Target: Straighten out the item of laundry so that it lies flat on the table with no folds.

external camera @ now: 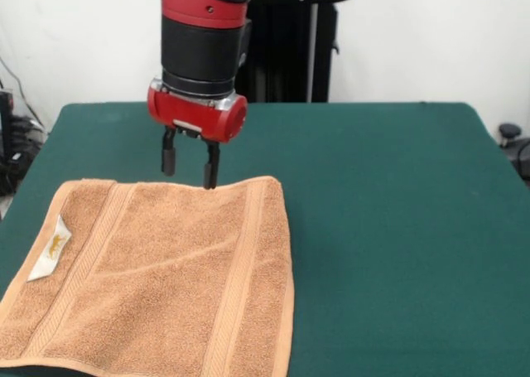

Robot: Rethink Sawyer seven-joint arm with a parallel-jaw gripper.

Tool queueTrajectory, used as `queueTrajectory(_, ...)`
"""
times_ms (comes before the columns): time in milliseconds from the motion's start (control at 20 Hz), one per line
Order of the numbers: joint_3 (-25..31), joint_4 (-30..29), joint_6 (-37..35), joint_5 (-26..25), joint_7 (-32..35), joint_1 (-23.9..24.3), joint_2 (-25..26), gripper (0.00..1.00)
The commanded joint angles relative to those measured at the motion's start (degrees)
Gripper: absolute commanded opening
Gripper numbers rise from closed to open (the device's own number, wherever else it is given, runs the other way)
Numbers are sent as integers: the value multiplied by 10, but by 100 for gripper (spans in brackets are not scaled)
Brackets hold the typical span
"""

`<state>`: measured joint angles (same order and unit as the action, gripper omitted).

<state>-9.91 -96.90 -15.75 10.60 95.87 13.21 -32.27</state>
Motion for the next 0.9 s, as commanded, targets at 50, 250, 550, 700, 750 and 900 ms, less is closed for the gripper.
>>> queueTrajectory(50, 11, -50, 7, 48, 184, -31, 40, 100)
queueTrajectory(250, 12, -61, 21, 62, 190, -37, 42, 100)
queueTrajectory(550, 23, -76, 46, 72, 199, -36, 47, 100)
queueTrajectory(700, 32, -89, 64, 74, 204, -33, 46, 100)
queueTrajectory(750, 34, -92, 68, 75, 207, -33, 46, 100)
queueTrajectory(900, 35, -97, 73, 80, 211, -36, 46, 100)
